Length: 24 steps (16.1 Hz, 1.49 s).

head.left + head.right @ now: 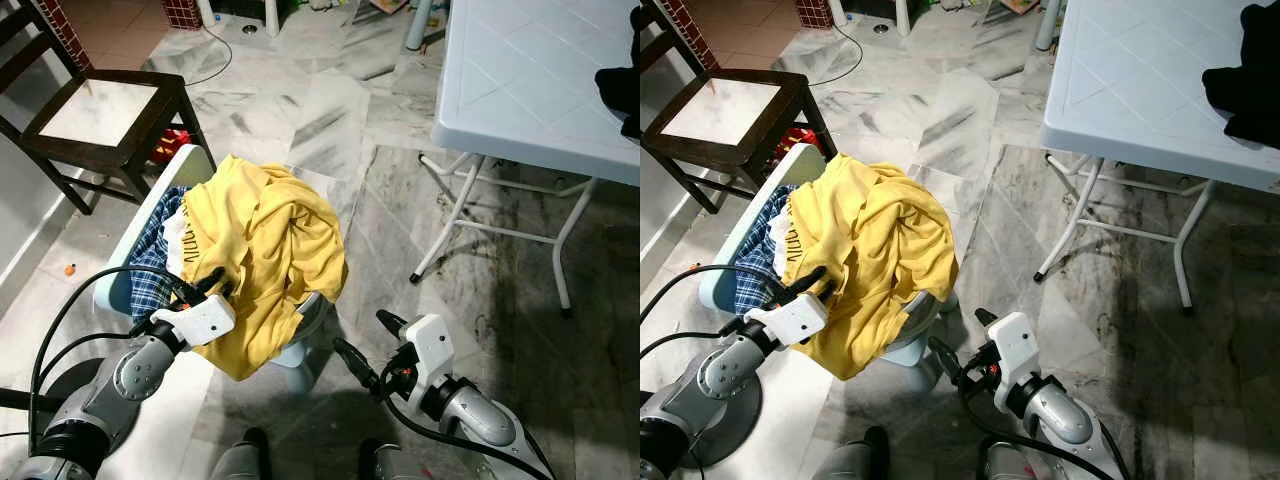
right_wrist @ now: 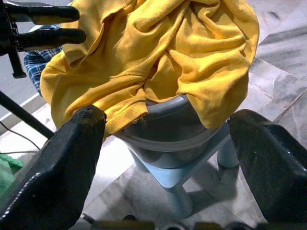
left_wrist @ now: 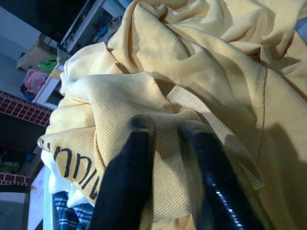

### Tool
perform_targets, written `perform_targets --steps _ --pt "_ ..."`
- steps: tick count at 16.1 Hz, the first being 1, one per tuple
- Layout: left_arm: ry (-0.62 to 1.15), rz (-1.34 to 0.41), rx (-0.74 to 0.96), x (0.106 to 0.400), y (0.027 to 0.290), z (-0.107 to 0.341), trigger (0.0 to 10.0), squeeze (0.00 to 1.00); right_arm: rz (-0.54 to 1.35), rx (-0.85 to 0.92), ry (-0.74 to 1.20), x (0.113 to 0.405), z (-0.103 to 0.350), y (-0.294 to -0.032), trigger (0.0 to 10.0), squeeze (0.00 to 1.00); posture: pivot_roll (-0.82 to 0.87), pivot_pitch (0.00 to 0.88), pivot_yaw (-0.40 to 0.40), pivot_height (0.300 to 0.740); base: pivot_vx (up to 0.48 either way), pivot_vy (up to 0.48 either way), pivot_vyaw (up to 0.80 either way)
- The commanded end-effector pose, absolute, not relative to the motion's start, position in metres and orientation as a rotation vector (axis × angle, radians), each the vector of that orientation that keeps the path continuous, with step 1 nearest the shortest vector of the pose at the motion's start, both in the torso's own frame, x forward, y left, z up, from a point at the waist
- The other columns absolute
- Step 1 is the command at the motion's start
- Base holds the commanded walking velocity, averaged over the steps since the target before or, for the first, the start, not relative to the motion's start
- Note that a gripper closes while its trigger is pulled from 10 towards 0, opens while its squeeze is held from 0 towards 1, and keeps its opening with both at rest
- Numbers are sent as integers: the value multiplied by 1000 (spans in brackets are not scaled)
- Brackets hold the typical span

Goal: Hang hanger

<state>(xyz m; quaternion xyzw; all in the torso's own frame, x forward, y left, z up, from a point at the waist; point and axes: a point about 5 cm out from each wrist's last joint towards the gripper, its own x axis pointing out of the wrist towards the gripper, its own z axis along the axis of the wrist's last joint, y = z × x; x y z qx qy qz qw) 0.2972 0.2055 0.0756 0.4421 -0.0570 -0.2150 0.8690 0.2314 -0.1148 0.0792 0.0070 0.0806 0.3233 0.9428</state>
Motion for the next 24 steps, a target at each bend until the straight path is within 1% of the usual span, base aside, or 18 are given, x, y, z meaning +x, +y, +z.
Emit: perform_targets --steps 1,9,12,13,14,17,18,20,21,22,24 --pt "-77 -452 912 291 209 66 0 0 661 9 157 230 82 -116 10000 0 -16 268 8 740 0 0 0" --pt "-47 -441 887 288 210 57 0 0 664 1 164 229 81 -116 10000 0 -15 275 3 740 0 0 0" --pt "-94 -416 848 293 205 65 0 0 660 2 168 228 80 -114 10000 0 -17 278 8 740 0 0 0" --pt "-149 -406 822 297 198 74 0 0 657 2 169 228 80 -114 10000 0 -18 278 9 740 0 0 0" --pt "-234 -396 777 303 185 89 0 0 652 1 167 229 79 -114 10000 0 -17 276 11 740 0 0 0" --pt "-363 -410 710 311 159 114 0 0 650 2 165 230 79 -113 10000 0 -17 276 11 740 0 0 0" --pt "-401 -415 696 312 153 122 0 0 653 3 165 230 79 -111 10000 0 -11 276 11 740 0 0 0" --pt "-437 -415 699 311 150 130 0 0 660 2 168 229 78 -109 10000 0 -6 279 12 740 0 0 0" --pt "-471 -381 725 308 154 135 7647 0 662 2 170 228 77 -108 10000 0 -6 279 12 740 0 0 0" --pt "-481 -359 729 306 158 137 10000 1000 663 2 171 228 76 -108 10000 0 -6 279 12 740 0 0 0" --pt "-450 -287 747 287 178 128 10000 1000 665 3 176 228 75 -107 10000 0 12 289 19 740 0 0 0"
